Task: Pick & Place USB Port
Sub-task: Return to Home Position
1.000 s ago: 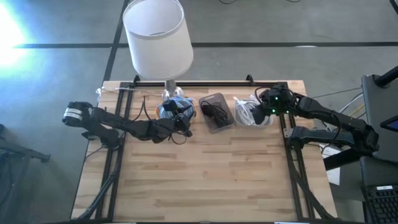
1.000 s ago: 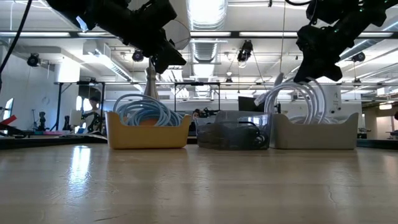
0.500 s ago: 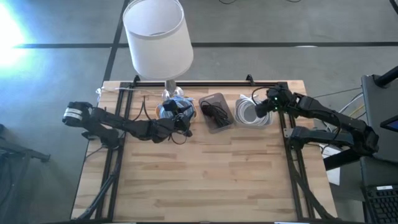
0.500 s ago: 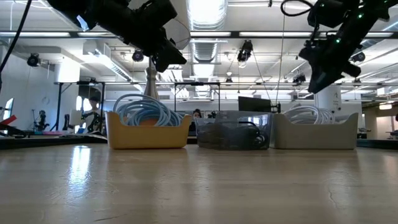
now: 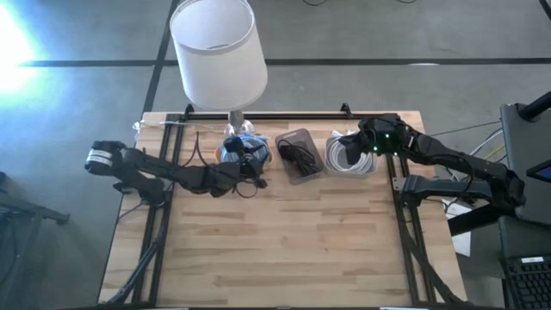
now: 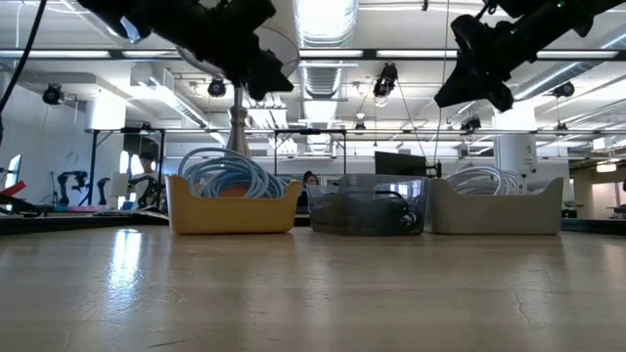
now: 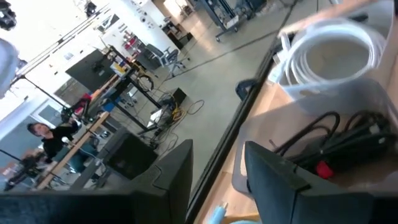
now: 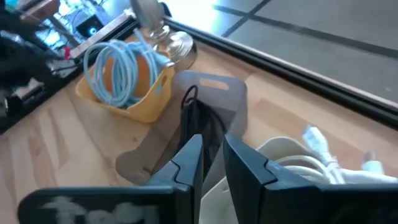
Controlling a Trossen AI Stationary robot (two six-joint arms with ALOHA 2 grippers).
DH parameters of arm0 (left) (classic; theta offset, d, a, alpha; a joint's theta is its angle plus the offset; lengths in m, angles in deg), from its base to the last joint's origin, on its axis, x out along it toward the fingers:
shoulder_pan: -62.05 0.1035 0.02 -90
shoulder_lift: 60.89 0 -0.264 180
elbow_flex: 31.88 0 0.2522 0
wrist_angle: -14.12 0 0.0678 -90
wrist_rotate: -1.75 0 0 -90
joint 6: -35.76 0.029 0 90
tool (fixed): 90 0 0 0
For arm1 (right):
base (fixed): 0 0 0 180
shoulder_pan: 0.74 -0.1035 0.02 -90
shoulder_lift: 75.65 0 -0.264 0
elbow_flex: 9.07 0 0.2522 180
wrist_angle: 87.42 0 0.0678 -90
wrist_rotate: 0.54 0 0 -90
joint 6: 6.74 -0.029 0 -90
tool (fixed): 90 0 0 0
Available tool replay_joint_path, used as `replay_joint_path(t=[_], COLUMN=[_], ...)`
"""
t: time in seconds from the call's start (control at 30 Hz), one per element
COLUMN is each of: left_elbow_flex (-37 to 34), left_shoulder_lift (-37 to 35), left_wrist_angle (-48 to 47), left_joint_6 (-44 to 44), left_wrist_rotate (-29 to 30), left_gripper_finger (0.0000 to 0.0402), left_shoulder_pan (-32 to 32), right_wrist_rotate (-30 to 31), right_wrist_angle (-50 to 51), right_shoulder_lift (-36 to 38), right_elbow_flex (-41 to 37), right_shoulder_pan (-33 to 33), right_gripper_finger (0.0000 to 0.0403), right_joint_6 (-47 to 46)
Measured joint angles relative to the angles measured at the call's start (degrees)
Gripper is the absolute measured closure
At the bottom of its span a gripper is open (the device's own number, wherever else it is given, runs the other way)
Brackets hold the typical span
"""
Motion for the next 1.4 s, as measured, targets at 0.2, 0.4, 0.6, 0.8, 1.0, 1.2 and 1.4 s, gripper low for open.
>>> replay_joint_path(t=[0.2, 0.4, 0.6, 0.8, 1.0, 1.2, 1.4], left_elbow_flex=[-0.09, -0.09, -0.17, -3.36, -14.20, -24.96, -29.12], left_shoulder_lift=[-6.80, -14.94, -20.15, -27.16, -36.70, -44.66, -52.53], left_wrist_angle=[-5.33, -23.25, -37.67, -38.21, -30.14, -17.62, -17.82], left_joint_6=[-7.38, -20.10, -22.09, -25.16, -28.43, -30.21, -29.72], left_wrist_rotate=[-6.92, -21.25, -26.71, -28.73, -28.52, -28.41, -28.35], left_gripper_finger=[0.0252, 0.0252, 0.0252, 0.0252, 0.0252, 0.0252, 0.0252], left_shoulder_pan=[-0.59, -0.55, -0.46, -0.35, -0.22, -0.17, -0.17], right_wrist_rotate=[0.10, 0.13, 0.09, 0.20, -3.01, -6.36, -6.56], right_wrist_angle=[-0.31, -2.48, -6.14, -7.94, -17.48, -32.51, -33.82], right_shoulder_lift=[-0.10, 0.57, 0.66, 3.14, 9.99, 15.96, 22.61], right_elbow_flex=[-1.30, -4.69, -8.15, -9.37, -15.55, -25.62, -29.86], right_shoulder_pan=[-2.47, -6.51, -7.84, -7.84, -7.86, -7.86, -7.84], right_gripper_finger=[0.0337, 0.0342, 0.0342, 0.0333, 0.0328, 0.0338, 0.0344], right_joint_6=[2.12, 2.45, 2.60, 6.48, 11.72, 12.88, 12.87])
